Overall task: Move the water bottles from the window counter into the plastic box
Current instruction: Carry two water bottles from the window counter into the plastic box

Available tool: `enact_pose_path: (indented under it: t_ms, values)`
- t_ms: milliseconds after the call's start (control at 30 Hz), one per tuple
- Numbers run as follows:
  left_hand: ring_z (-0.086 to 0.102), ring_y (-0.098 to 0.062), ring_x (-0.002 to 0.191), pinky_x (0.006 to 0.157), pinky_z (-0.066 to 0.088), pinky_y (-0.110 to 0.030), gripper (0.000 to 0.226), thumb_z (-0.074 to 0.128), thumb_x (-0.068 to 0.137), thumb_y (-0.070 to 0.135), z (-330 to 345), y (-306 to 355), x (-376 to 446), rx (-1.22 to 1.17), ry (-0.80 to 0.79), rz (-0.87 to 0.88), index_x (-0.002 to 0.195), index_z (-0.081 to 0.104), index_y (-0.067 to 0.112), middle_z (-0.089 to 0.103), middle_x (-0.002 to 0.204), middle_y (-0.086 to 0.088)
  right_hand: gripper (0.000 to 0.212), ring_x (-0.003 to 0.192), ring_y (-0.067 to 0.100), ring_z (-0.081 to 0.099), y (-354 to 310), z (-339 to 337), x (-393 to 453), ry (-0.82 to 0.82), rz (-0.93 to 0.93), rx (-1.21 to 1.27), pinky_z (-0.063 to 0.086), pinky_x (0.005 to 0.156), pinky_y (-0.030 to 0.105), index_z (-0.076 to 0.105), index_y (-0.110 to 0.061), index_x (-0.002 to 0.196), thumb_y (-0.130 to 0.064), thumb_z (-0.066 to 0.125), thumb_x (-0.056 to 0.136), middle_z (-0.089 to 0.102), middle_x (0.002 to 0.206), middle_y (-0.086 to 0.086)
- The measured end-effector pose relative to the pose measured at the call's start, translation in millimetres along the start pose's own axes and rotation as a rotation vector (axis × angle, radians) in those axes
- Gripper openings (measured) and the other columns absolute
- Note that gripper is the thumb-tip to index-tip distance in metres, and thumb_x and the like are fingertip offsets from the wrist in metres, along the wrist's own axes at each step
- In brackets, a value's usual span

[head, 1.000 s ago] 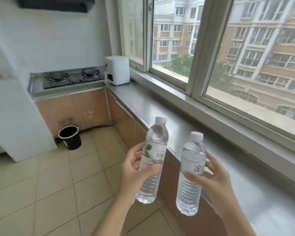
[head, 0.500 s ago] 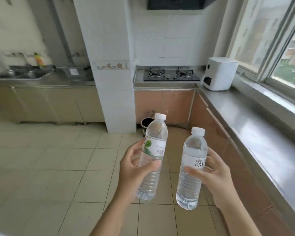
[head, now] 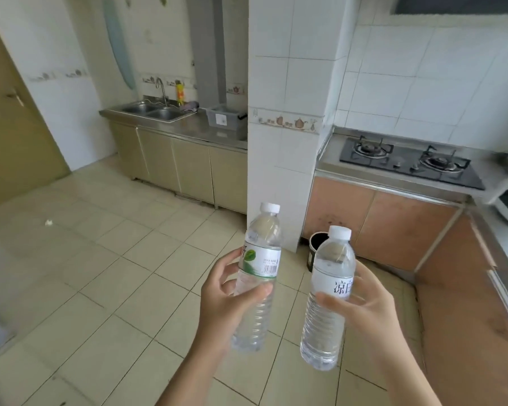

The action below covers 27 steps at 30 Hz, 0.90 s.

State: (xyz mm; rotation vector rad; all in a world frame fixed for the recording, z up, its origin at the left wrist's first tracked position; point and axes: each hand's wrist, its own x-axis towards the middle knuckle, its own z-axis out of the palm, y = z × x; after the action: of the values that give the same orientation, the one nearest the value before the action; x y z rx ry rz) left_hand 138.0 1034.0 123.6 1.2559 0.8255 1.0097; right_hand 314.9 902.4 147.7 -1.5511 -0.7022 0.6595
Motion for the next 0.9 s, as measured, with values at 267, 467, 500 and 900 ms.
enact_pose_path:
  t_ms: [267,467,500,900]
  values:
    - [0.070,-0.013,0.102,0.083,0.053,-0.031,0.071,0.091,0.041,0.029,33,-4,115,-0.002,0.138,0.040,0.107,0.066,0.045,0.072,0.111,0.010,0.067,0.073,0.001,0.070,-14,9,152,-0.119,-0.018,-0.038,0.049,0.057,0.011,0.059,-0.040,0.112,-0.002,0.085,0.064,0.073,0.087,-0.015]
    - [0.070,-0.013,0.104,0.088,0.055,-0.035,0.072,0.092,0.041,0.029,47,-18,219,-0.010,0.216,0.041,0.107,0.066,0.044,0.072,0.110,0.011,0.069,0.084,0.015,0.072,-10,36,266,-0.179,-0.007,-0.028,0.056,0.073,0.032,0.061,-0.034,0.119,-0.004,0.087,0.062,0.074,0.098,-0.005]
    - [0.070,-0.013,0.103,0.088,0.055,-0.036,0.072,0.092,0.041,0.029,49,-21,237,-0.016,0.226,0.040,0.106,0.066,0.044,0.072,0.110,0.011,0.071,0.085,0.016,0.072,-9,41,286,-0.184,-0.001,-0.029,0.056,0.076,0.036,0.060,-0.034,0.121,-0.006,0.087,0.062,0.073,0.100,-0.004]
    - [0.071,-0.010,0.100,0.077,0.055,-0.026,0.074,0.091,0.040,0.029,70,-28,473,-0.055,0.297,0.036,0.108,0.064,0.035,0.071,0.109,0.016,0.078,0.088,0.017,0.072,-17,96,527,-0.213,-0.001,-0.044,0.057,0.082,0.049,0.058,-0.037,0.124,-0.012,0.090,0.057,0.072,0.104,-0.003]
